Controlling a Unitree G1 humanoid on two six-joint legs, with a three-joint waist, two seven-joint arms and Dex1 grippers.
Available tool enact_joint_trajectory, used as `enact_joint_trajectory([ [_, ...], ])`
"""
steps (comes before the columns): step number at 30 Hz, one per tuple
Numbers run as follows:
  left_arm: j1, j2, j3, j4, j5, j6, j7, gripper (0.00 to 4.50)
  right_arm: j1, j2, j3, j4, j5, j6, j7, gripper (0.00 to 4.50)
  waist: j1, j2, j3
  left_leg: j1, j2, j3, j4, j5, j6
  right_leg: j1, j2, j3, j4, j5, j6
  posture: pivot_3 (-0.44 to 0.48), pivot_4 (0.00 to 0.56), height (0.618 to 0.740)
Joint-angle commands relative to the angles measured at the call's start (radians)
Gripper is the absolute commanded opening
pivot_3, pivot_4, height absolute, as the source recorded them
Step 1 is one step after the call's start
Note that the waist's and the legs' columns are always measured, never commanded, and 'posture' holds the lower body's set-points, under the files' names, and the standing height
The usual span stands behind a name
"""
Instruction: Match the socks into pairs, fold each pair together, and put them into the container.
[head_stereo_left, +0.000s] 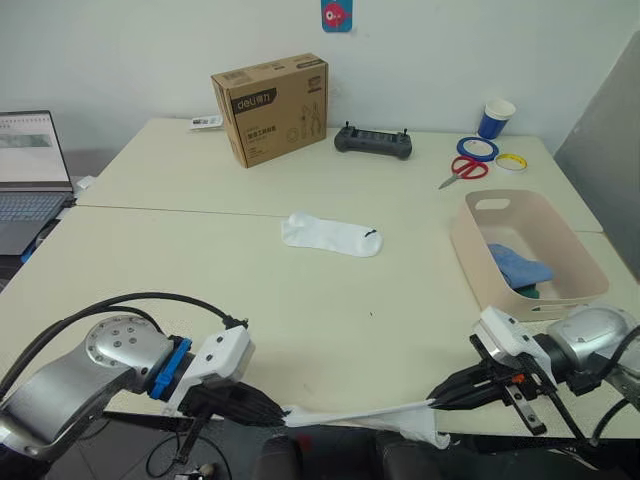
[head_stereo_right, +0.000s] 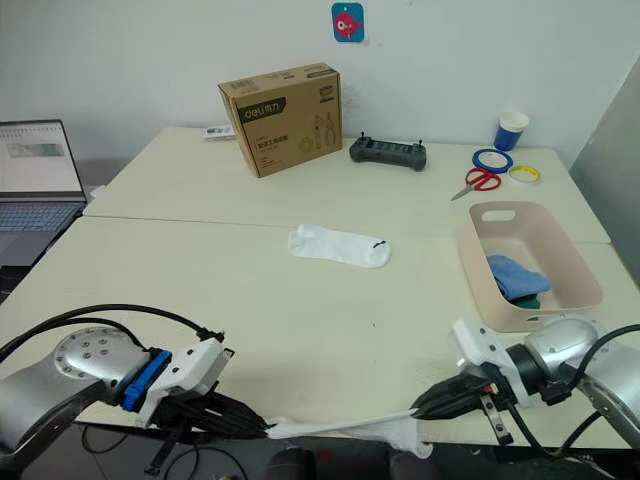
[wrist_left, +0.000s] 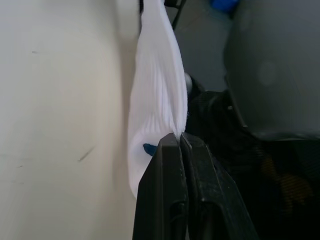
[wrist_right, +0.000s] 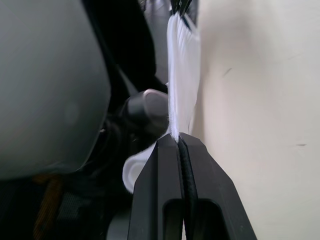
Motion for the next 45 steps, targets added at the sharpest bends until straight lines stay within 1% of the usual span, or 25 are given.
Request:
enact_joint_trajectory([
  [1, -0.073, -0.063, -0.063, 0.101, 0.093, -0.033, 0.01, 0.0, -0.048, 0.04, 0.053, 0.109, -0.104, -0.045, 0.007, 0.03, -0.001, -0.001, 0.0, 0.0, 0.0, 0.0, 0.0, 0.0, 0.0, 0.0, 0.0, 0.0, 0.0, 0.0, 0.0, 0.0, 0.15, 0.74],
  [2, -0.092, -0.08, -0.076, 0.126, 0.113, -0.041, 0.01, 0.0, -0.061, 0.057, 0.065, 0.139, -0.127, -0.057, 0.007, 0.03, -0.001, -0.002, 0.0, -0.001, 0.0, 0.001, 0.0, 0.0, 0.0, 0.0, 0.0, 0.0, 0.0, 0.0, 0.0, 0.0, 0.15, 0.74],
  [4, -0.147, -0.117, -0.126, 0.207, 0.216, -0.107, 0.02, 0.0, -0.098, 0.098, 0.1, 0.224, -0.208, -0.135, 0.017, 0.03, 0.0, -0.001, 0.0, -0.003, 0.0, 0.001, 0.0, 0.0, 0.0, 0.001, 0.0, 0.0, 0.0, 0.0, 0.001, 0.0, 0.15, 0.74],
  [6, -0.19, -0.148, -0.153, 0.259, 0.264, -0.137, 0.019, 0.0, -0.135, 0.132, 0.117, 0.298, -0.263, -0.184, 0.019, 0.03, 0.001, -0.001, 0.0, -0.004, 0.001, 0.0, 0.0, 0.0, 0.0, 0.0, 0.002, 0.0, 0.001, 0.003, 0.005, 0.0, 0.15, 0.74],
  [11, -0.28, -0.219, -0.168, 0.325, 0.29, -0.108, 0.02, 0.0, -0.224, 0.18, 0.143, 0.421, -0.361, -0.275, 0.044, 0.03, 0.002, -0.001, 0.0, -0.006, 0.001, -0.002, -0.001, 0.0, 0.001, -0.001, 0.003, -0.001, 0.001, 0.002, 0.005, 0.0, 0.15, 0.74],
  [17, -0.329, -0.244, -0.175, 0.376, 0.315, -0.068, 0.018, 0.0, -0.278, 0.239, 0.158, 0.492, -0.422, -0.33, 0.057, 0.03, 0.002, -0.001, 0.0, -0.006, 0.001, -0.003, -0.001, 0.0, 0.001, -0.001, 0.004, -0.002, 0.001, 0.002, 0.006, 0.0, 0.15, 0.74],
  [25, -0.372, -0.297, -0.154, 0.414, 0.295, 0.058, 0.045, 0.0, -0.307, 0.285, 0.164, 0.551, -0.496, -0.388, 0.053, 0.03, 0.001, -0.001, 0.0, -0.006, 0.001, -0.003, 0.0, 0.0, 0.001, 0.001, 0.003, -0.001, 0.002, 0.003, 0.008, 0.0, 0.15, 0.74],
  [30, -0.374, -0.291, -0.154, 0.412, 0.301, 0.059, 0.034, 0.0, -0.328, 0.306, 0.158, 0.583, -0.52, -0.407, 0.052, 0.03, -0.003, -0.001, 0.0, -0.005, 0.001, -0.003, 0.001, 0.0, 0.001, 0.001, 0.003, -0.001, 0.003, 0.004, 0.008, 0.0, 0.15, 0.74],
  [35, -0.373, -0.291, -0.145, 0.411, 0.303, 0.078, 0.051, 0.0, -0.347, 0.329, 0.157, 0.607, -0.533, -0.419, 0.045, 0.03, -0.004, -0.001, 0.0, -0.005, 0.001, -0.003, 0.001, 0.0, 0.001, 0.001, 0.003, -0.001, 0.002, 0.004, 0.008, 0.0, 0.15, 0.74],
  [40, -0.368, -0.312, -0.09, 0.403, 0.271, 0.156, 0.125, 0.0, -0.361, 0.345, 0.154, 0.635, -0.555, -0.437, 0.046, 0.03, -0.003, -0.001, 0.0, -0.005, 0.001, -0.003, 0.001, 0.0, 0.001, 0.001, 0.003, -0.001, 0.003, 0.004, 0.008, 0.0, 0.15, 0.74],
  [45, -0.326, -0.281, -0.065, 0.375, 0.258, 0.162, 0.119, 0.0, -0.357, 0.348, 0.154, 0.634, -0.557, -0.441, 0.048, 0.03, -0.004, -0.001, 0.0, -0.005, 0.001, -0.003, 0.001, 0.0, 0.001, 0.001, 0.003, -0.001, 0.003, 0.004, 0.008, 0.0, 0.15, 0.74],
])
